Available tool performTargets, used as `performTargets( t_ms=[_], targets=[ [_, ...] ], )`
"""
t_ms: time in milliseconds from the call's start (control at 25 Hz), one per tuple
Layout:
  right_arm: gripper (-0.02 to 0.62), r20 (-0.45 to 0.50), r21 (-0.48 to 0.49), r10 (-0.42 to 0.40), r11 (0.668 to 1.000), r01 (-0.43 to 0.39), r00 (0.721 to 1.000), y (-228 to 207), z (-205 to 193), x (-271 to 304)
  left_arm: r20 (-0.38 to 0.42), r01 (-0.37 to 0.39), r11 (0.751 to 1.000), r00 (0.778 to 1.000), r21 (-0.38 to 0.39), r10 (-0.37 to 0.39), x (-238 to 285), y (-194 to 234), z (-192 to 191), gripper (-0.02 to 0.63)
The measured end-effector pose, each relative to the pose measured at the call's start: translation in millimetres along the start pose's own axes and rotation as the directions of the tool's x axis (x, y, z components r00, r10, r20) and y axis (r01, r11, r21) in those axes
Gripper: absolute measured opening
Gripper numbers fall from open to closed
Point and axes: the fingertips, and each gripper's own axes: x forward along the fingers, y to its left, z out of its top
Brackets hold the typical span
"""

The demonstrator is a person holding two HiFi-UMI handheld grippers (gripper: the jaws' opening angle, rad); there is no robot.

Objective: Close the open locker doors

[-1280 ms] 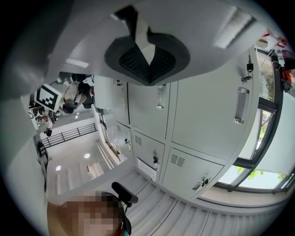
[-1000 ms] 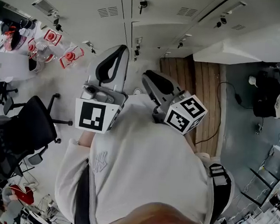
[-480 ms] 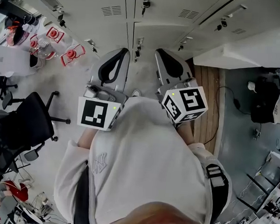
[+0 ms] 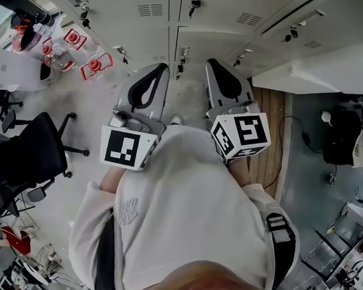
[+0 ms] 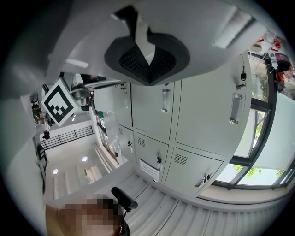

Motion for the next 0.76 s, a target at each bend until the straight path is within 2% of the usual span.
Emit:
performTargets(
  t_ms=[760],
  targets=[
    [0.018, 0.052, 0.000, 0.025, 1.000, -0.025, 0.998, -3.1, 13.5, -1.1, 0.005, -0.006, 1.000, 1.000, 0.012, 0.005, -0.6, -12.7, 0.7, 0.002]
  ],
)
